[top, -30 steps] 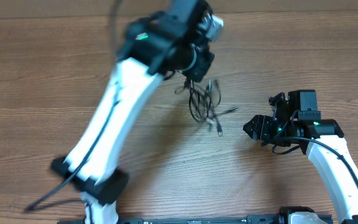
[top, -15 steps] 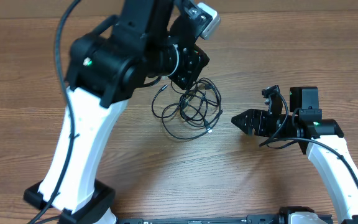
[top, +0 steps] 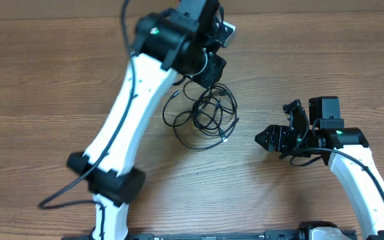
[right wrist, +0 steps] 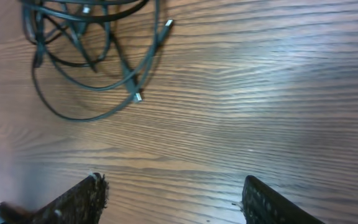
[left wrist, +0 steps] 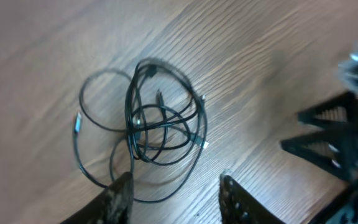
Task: Untangle cables
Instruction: 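Lift the cable pile with the left gripper and shake it upward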
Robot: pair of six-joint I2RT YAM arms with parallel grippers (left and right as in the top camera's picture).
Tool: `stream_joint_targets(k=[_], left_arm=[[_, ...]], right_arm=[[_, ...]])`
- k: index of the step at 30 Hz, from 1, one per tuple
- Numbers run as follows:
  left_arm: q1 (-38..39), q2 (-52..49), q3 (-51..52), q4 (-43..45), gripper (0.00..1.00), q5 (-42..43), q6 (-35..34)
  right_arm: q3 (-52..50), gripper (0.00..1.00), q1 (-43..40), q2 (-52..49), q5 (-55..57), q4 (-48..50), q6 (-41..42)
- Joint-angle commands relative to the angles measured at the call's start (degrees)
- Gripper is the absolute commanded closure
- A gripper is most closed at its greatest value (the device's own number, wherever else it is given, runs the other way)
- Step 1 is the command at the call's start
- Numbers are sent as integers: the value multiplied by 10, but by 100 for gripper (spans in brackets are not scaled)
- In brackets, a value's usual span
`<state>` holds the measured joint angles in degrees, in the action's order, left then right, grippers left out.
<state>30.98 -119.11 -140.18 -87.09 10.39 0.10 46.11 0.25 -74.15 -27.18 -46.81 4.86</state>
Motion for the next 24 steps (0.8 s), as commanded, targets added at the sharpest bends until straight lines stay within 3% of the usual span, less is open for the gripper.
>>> stream_joint_targets(k=[1, 5, 14, 21, 24], left_arm=[[-3, -56, 3, -5, 54, -16, -93], [-2, -117, 3, -17, 49, -11, -205], [-2, -212, 3, -20, 50, 139, -323], [-2, -251, 3, 8, 50, 123, -426], [-2, -257, 3, 36, 52, 51, -469]], right_arm=[[4, 32, 1, 5, 32, -3, -2], [4, 32, 1, 5, 32, -3, -2], [4, 32, 1, 5, 32, -3, -2], [4, 32, 1, 5, 32, -5, -2], [4, 32, 1, 5, 32, -6, -2]])
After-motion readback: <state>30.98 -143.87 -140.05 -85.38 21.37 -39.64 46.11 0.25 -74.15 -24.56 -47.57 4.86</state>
